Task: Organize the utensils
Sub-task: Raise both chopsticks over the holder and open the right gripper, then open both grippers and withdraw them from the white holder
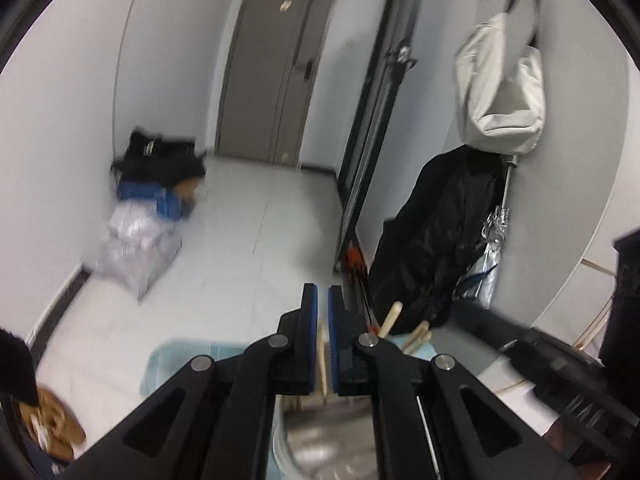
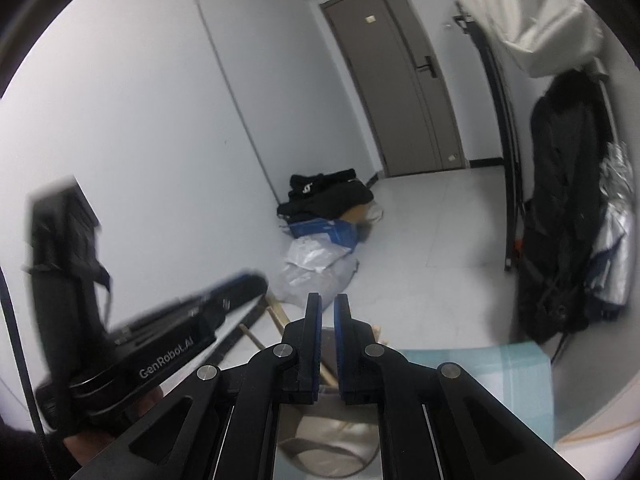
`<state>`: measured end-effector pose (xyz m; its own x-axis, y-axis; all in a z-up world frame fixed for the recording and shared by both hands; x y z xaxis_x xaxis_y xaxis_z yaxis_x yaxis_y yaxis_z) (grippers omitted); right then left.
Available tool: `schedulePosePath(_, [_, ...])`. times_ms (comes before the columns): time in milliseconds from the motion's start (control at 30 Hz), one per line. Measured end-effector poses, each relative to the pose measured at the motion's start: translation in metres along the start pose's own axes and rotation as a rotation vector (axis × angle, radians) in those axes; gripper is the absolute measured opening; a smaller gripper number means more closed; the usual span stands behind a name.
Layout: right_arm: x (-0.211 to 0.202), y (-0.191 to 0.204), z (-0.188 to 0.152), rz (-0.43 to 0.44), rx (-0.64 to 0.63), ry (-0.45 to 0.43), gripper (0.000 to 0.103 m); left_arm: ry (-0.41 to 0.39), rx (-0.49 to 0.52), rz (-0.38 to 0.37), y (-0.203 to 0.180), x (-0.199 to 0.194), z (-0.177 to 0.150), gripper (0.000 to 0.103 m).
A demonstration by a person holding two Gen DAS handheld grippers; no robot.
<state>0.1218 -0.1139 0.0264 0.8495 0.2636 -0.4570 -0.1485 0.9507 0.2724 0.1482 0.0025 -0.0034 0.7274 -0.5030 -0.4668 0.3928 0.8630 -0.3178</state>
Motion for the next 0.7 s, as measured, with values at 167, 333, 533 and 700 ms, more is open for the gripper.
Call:
schedulePosePath(167, [-0.042,-0.020,-0.008,-0.040,0.084,-0.037,0.028,0.018,-0.039,0.022,-0.004,-0.027,-0.010,0.040])
schedulePosePath(333, [-0.074,-0.028,-0.021,-0.071,0.104,-0.040,0.046,-0.034,-0.015,0.063,-0.015,-0.060,-0.014,0.062])
schedulePosePath(533, [-0.101,-0.026,-0.050,-0.065,0.154,0.035,0.060,-0.098,-0.064,0.165,-0.019,-0.093,-0.034,0.090])
schedulePosePath(700, [-0.128,-0.021,-0.085,-0.050,0.226,0.109,0.061,-0.080,-0.049,0.172,-0.020,-0.103,-0.055,0.094])
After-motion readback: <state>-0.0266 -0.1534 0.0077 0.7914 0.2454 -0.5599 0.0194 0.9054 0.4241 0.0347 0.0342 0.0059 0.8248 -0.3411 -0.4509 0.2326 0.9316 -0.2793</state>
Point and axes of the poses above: each gripper's, at about its wrist camera, not at the fingertips, and x roughly the way its jaws point, y to its left, z to its top, the point moved 5 cm from there along x, roughly the way its jaws point, and after that the axes turned 9 degrees about -z, right-handed, at the moved point
